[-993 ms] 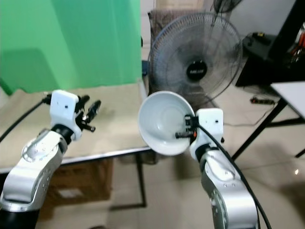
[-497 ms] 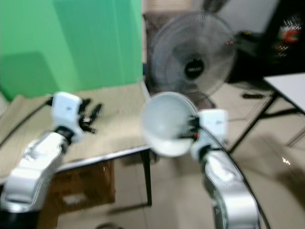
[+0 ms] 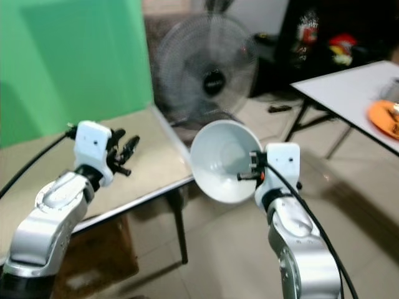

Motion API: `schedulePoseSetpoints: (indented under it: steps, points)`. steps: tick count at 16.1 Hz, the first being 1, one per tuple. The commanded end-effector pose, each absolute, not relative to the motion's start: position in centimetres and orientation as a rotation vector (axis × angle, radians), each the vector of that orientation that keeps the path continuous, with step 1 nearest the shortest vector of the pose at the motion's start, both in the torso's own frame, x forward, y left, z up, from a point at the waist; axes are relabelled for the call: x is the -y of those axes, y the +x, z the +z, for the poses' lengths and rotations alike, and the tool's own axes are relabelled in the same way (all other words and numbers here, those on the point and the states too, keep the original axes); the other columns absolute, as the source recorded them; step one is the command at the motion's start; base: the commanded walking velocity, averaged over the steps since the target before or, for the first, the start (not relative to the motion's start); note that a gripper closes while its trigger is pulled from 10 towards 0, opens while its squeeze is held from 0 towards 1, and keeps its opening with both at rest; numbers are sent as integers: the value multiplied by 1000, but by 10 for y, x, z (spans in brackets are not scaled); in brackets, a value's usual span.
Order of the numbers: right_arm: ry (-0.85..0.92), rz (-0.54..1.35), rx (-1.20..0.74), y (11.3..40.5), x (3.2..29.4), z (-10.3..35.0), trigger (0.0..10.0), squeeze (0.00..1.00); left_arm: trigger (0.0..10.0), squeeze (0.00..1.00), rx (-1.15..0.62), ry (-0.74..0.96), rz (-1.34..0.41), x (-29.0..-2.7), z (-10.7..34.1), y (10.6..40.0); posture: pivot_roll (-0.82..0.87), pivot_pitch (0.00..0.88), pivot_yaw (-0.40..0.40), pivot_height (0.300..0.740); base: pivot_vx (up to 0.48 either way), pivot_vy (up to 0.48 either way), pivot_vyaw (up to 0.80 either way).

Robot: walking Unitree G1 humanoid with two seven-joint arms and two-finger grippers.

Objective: Setting the table

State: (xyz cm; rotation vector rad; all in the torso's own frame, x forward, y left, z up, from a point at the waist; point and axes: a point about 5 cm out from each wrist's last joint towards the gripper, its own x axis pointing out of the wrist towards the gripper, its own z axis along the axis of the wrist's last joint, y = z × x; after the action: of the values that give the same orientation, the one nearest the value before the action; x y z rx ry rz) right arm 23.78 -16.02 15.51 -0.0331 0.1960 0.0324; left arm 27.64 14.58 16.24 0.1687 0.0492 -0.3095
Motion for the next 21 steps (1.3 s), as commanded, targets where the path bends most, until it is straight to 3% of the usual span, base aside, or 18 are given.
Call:
schedulePoseSetpoints:
  steps: [1, 5, 10, 21]
  points:
    - [-36, 15, -177, 237, 164, 160, 10000, 0, 10000, 0, -35, 172, -325, -142, 165, 278, 35, 0, 19, 740, 0, 0, -800]
    - [-35, -2, -186, 236, 165, 158, 10000, 0, 10000, 0, -35, 168, -331, -141, 165, 278, 30, 0, 25, 740, 0, 0, 0]
    - [-39, -17, -189, 235, 167, 159, 10000, 0, 10000, 0, -23, 151, -336, -139, 166, 280, 23, 0, 29, 740, 0, 0, -800]
    - [-78, -30, -167, 238, 170, 160, 10000, 0, 10000, 0, -15, 152, -317, -141, 166, 281, 27, 0, 24, 740, 0, 0, -73]
